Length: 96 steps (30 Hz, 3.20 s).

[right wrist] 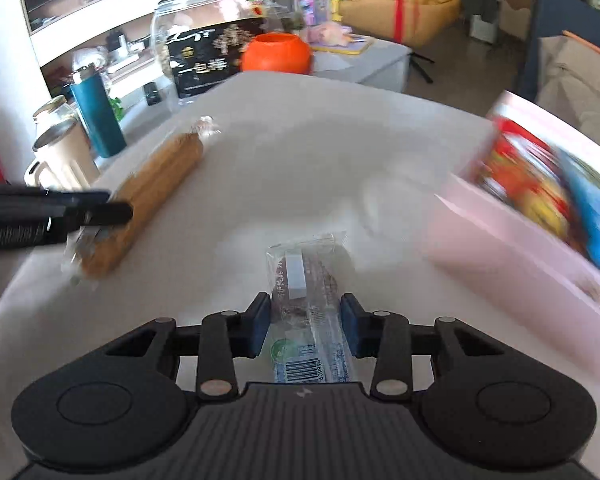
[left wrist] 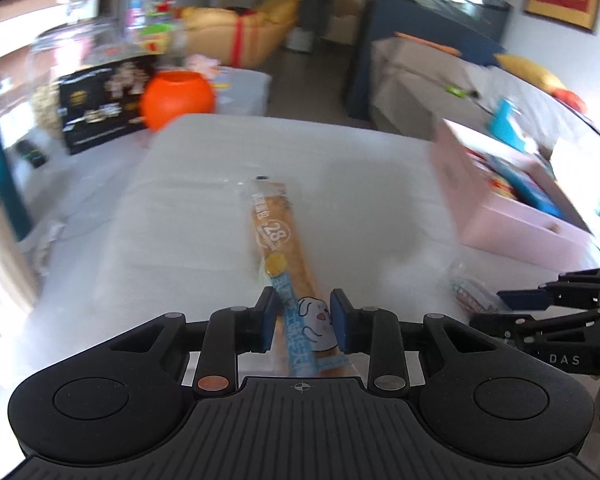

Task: Organize snacks
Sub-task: 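Grasp the long wrapped wafer roll with the left gripper while the right grasps the clear cookie packet, then lift the wafer roll with the left gripper while the right lifts the cookie packet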

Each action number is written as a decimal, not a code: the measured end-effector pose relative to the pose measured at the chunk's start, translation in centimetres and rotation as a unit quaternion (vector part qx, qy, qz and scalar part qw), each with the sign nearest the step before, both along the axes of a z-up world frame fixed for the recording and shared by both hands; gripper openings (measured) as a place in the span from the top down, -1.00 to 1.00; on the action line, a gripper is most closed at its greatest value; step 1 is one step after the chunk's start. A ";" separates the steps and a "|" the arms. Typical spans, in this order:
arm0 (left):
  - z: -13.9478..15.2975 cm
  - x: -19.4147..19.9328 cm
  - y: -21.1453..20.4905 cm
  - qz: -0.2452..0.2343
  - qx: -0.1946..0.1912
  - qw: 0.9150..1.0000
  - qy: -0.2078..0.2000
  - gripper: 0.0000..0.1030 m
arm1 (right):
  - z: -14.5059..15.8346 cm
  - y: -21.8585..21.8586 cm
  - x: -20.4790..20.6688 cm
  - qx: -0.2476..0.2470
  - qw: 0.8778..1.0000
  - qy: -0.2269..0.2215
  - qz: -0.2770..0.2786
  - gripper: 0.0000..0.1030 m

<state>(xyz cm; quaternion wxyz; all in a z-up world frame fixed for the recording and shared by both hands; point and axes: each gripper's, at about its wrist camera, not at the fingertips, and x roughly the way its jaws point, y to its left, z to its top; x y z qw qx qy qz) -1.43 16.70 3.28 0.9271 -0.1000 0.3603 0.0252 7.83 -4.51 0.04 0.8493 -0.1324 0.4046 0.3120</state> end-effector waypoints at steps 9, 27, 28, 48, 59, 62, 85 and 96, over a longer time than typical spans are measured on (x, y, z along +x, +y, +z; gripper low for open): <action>0.9 0.5 -6.8 -0.104 -0.015 0.994 -0.003 0.45 | -0.3 -8.0 -2.2 -0.012 0.995 -0.030 -0.098 -0.12; 2.5 3.3 -2.2 0.040 -0.047 0.998 -0.021 0.44 | -2.5 -9.9 -3.3 0.033 0.986 -0.064 -0.153 -0.74; 2.0 3.8 -2.4 0.036 -0.047 0.998 -0.013 0.44 | -2.5 -9.9 -3.2 0.034 0.986 -0.064 -0.153 -0.74; -1.3 1.9 -8.8 -0.105 -0.015 0.993 0.053 0.17 | -2.6 -9.4 -2.6 0.026 0.993 -0.046 -0.109 -1.00; -1.8 1.4 -9.2 -0.104 -0.020 0.993 0.056 0.15 | -1.5 -7.6 -1.1 0.024 0.996 -0.051 -0.074 -0.01; -1.9 1.3 -9.1 -0.105 -0.020 0.993 0.053 0.15 | -0.4 -7.2 -2.5 0.026 0.997 -0.052 -0.049 0.29; 0.9 0.2 -11.4 -0.116 -0.030 0.992 0.032 0.36 | 3.7 -15.7 -5.9 0.050 0.984 -0.102 -0.140 0.29; 1.0 0.5 -13.3 -0.137 -0.013 0.990 0.043 0.36 | 3.0 -16.2 -6.3 0.063 0.984 -0.094 -0.138 0.29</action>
